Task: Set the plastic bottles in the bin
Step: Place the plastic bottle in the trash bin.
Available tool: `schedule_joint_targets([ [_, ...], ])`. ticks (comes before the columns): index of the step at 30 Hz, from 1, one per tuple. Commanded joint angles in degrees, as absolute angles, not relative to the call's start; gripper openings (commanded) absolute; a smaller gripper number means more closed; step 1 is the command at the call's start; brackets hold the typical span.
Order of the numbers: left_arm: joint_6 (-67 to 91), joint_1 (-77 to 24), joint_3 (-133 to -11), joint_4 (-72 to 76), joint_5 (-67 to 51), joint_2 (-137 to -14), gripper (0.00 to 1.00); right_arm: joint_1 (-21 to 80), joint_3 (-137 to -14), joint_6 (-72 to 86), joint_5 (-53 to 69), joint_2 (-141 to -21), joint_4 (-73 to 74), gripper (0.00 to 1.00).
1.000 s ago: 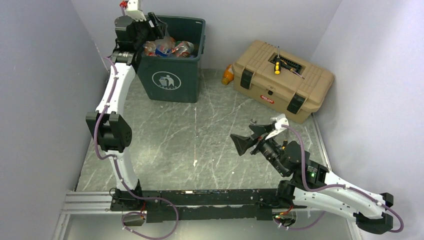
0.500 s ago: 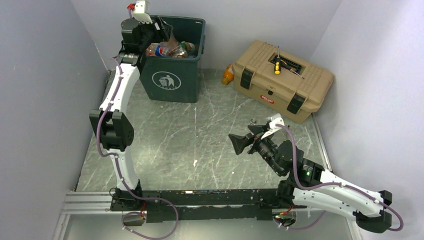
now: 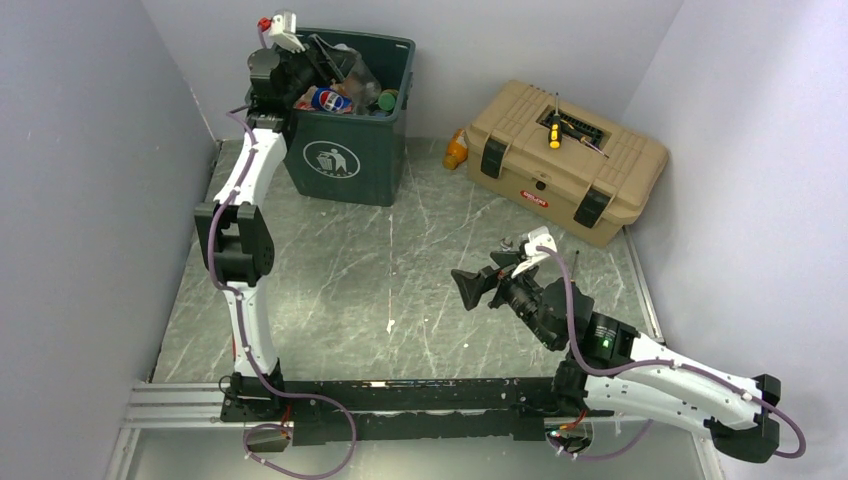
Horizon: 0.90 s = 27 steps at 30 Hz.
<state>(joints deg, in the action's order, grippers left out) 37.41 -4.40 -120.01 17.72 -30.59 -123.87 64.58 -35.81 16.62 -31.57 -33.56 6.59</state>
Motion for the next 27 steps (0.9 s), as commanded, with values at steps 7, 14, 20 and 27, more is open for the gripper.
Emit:
schedule_joint_targets([
  [7,22.4,-4.57,-119.03,4.25,-16.26,-117.64,0.67,64.6,-36.39,15.95,-32.49,-33.03,4.78,1.0],
  [14,22.16,-4.57,-122.87,8.26,-15.17,-111.35,0.99,64.6,-37.01,15.7,-32.01,-32.9,4.8,1.0],
  [20,22.65,-5.25,-119.16,11.62,-12.9,-100.94,0.99,64.59,-36.92,15.46,-32.35,-32.01,4.87,1.0],
  [27,5.02,-21.59,-102.45,5.99,-3.28,-83.27,1.0,64.52,-36.36,14.31,-35.1,-30.48,5.01,1.0],
])
